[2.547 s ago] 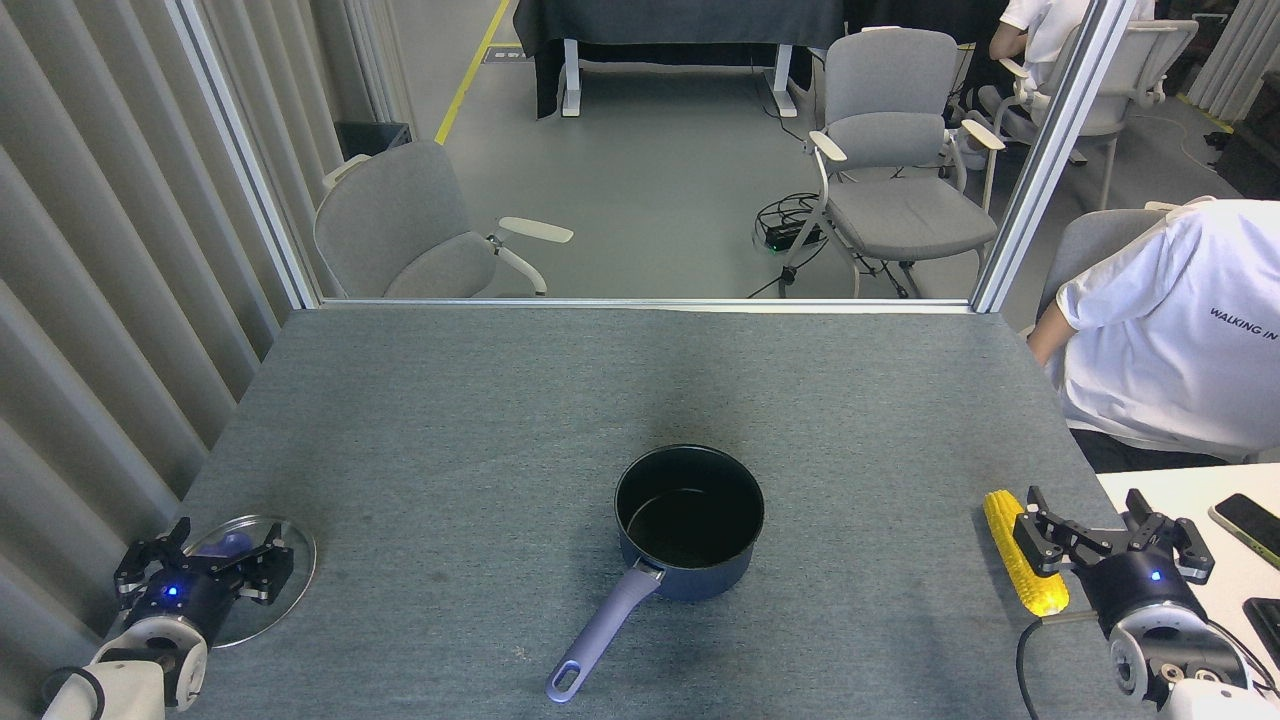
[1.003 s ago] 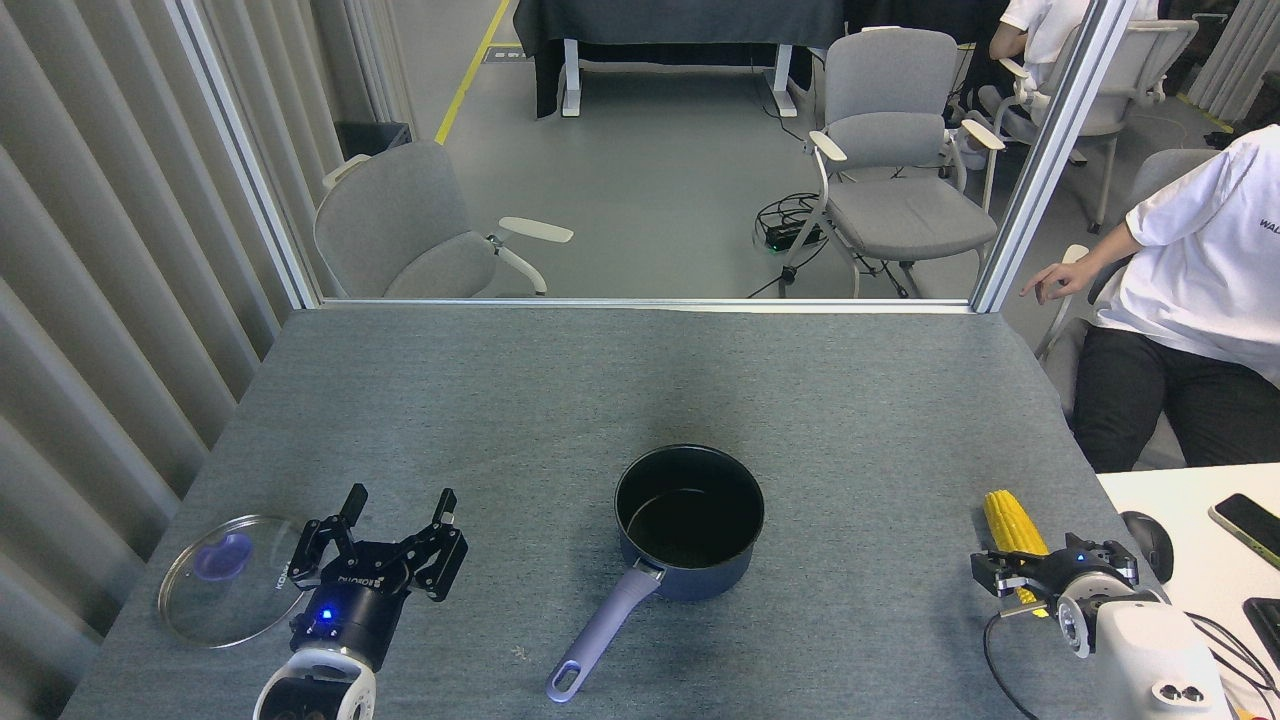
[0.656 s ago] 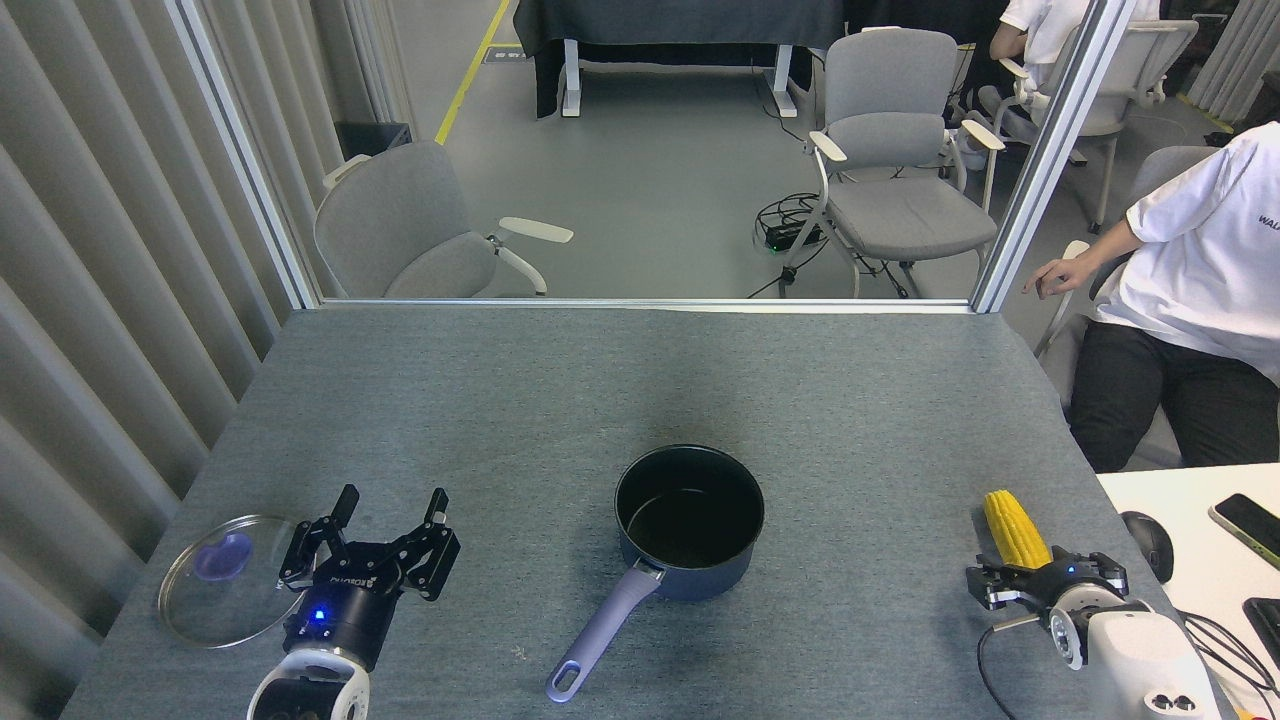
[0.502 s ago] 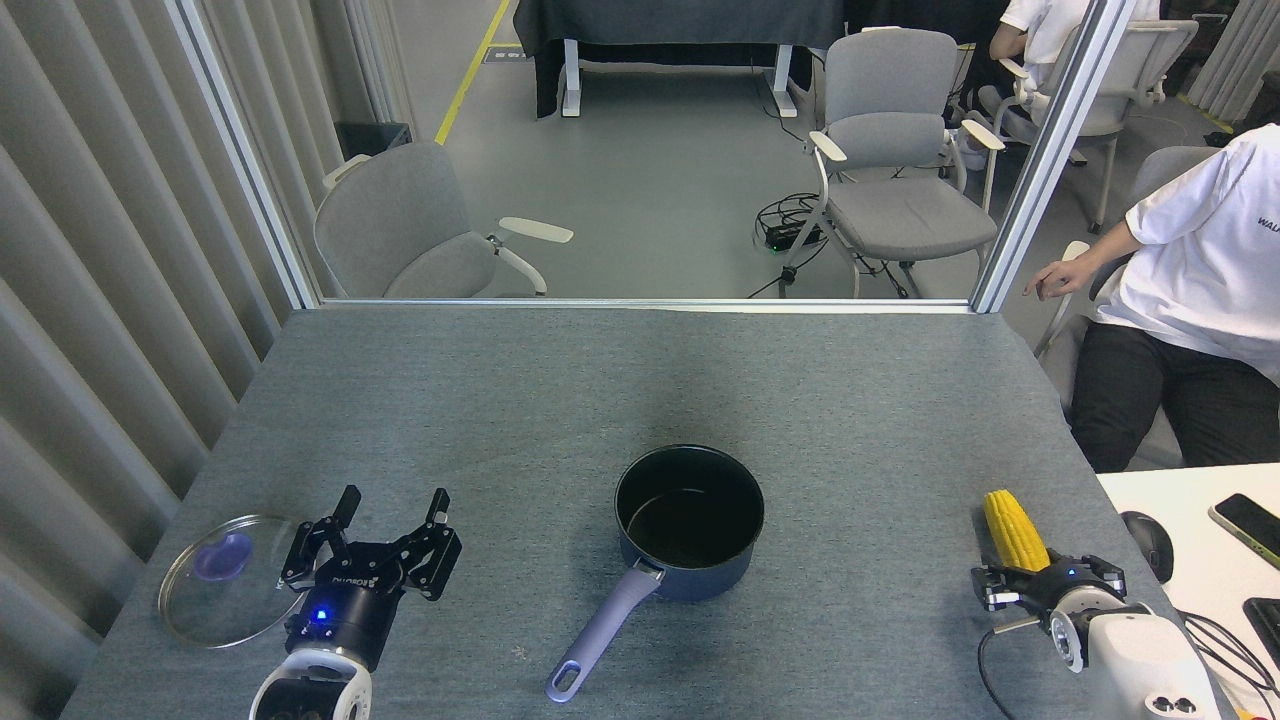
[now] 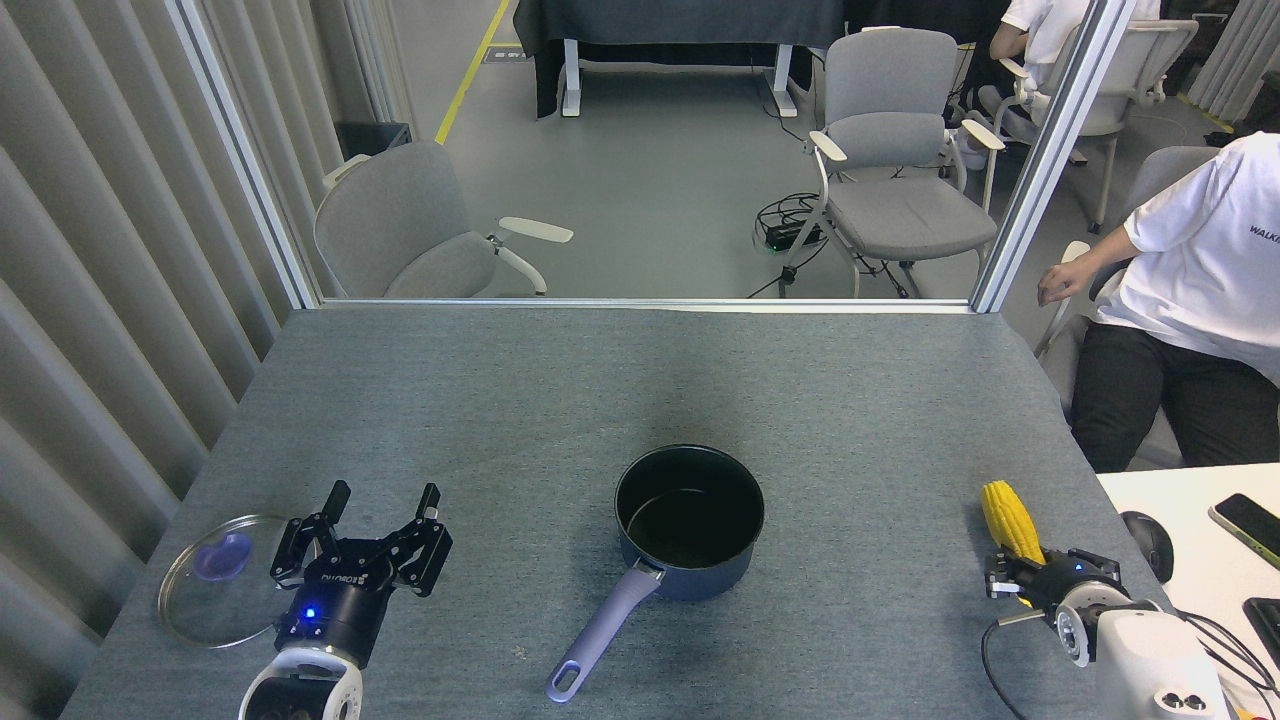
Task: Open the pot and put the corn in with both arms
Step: 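Lift the corn cob with the right gripper toward the saucepan, then lower the corn cob into the saucepan and open the right gripper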
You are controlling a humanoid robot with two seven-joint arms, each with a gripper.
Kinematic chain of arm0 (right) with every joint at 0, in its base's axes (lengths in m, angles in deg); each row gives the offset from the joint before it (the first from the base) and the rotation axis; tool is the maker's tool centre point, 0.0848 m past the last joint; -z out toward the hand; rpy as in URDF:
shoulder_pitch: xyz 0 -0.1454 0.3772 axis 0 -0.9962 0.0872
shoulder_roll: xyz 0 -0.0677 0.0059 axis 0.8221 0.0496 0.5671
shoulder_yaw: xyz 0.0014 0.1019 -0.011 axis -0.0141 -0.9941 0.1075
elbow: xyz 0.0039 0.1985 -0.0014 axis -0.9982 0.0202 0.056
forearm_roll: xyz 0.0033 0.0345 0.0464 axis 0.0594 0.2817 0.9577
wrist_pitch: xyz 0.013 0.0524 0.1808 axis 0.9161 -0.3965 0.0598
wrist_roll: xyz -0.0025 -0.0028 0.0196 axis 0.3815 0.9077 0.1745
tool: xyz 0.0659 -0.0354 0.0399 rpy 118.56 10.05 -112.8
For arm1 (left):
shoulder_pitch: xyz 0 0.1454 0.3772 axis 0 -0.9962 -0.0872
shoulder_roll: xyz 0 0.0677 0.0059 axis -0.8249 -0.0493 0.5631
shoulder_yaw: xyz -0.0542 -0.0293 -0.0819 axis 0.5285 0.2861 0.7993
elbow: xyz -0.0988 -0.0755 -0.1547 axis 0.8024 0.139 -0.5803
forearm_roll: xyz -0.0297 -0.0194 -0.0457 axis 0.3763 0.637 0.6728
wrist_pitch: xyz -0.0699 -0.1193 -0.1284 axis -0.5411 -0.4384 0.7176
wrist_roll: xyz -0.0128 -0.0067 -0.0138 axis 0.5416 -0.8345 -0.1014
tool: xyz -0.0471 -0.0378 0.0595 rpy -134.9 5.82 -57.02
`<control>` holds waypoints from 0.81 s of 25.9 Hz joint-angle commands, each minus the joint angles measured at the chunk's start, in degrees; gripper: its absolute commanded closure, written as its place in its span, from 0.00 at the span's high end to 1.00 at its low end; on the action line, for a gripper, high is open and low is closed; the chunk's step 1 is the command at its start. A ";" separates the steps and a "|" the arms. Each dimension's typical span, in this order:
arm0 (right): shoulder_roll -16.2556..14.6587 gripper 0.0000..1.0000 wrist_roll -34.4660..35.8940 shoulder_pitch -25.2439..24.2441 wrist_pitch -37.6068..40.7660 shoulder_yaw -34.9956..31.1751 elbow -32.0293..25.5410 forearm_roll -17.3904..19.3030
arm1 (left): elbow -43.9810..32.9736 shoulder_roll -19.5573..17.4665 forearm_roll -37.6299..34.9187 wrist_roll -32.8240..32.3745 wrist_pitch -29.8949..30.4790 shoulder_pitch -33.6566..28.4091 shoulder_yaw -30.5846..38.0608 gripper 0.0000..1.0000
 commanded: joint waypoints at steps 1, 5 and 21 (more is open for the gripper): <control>-0.57 0.09 -0.10 0.49 2.10 -0.15 -0.93 2.91 | -0.04 -0.03 -0.05 0.06 0.10 -0.35 0.50 0.99; -0.75 0.09 -1.16 1.98 6.41 -0.33 -3.83 5.11 | -0.13 -0.03 0.04 0.06 0.10 -0.79 0.59 0.99; 17.62 0.01 -27.26 2.16 -0.01 1.52 -33.54 4.23 | 0.04 0.67 0.04 0.15 -0.25 -1.32 0.50 0.99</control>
